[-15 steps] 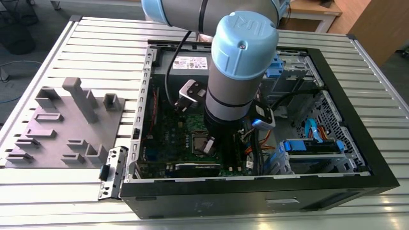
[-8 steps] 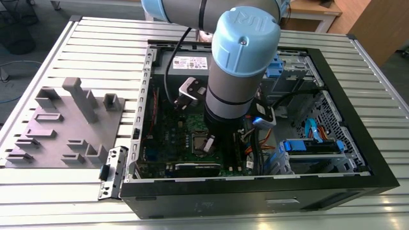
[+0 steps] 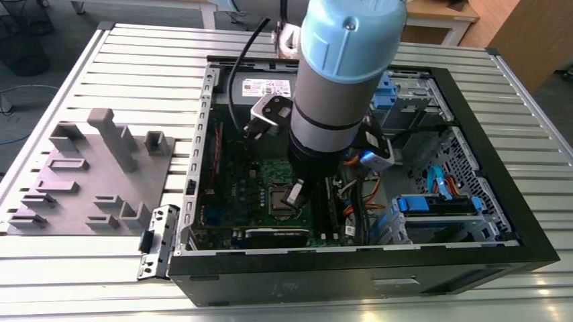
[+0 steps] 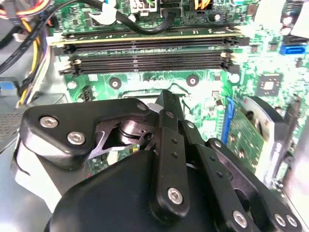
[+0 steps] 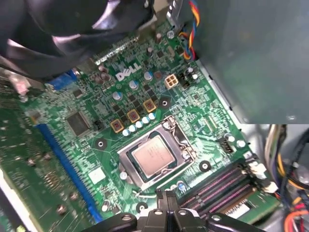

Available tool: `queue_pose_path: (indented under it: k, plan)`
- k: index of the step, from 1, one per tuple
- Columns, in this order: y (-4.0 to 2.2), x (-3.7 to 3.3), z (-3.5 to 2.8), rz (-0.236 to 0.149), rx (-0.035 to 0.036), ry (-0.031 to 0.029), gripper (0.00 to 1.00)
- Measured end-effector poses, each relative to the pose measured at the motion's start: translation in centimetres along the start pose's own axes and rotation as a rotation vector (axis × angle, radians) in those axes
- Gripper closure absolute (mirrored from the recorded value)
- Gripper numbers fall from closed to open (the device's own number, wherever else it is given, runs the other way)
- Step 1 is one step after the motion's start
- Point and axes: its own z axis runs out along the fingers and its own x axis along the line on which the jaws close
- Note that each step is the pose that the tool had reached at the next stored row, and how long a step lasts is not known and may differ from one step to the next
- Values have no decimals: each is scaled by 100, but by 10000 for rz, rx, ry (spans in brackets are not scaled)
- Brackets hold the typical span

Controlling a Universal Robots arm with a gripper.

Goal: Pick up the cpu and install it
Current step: 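Install the first cpu locking lever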

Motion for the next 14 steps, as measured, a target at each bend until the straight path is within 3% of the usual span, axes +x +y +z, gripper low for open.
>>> queue_pose_path:
  k: [4,7,14]
  plan:
    - [5,-8,-79,5,5,7,89]
    - [16,-9,-83,6,23,9,89]
    - [198,104,-82,-16,326,-183,89]
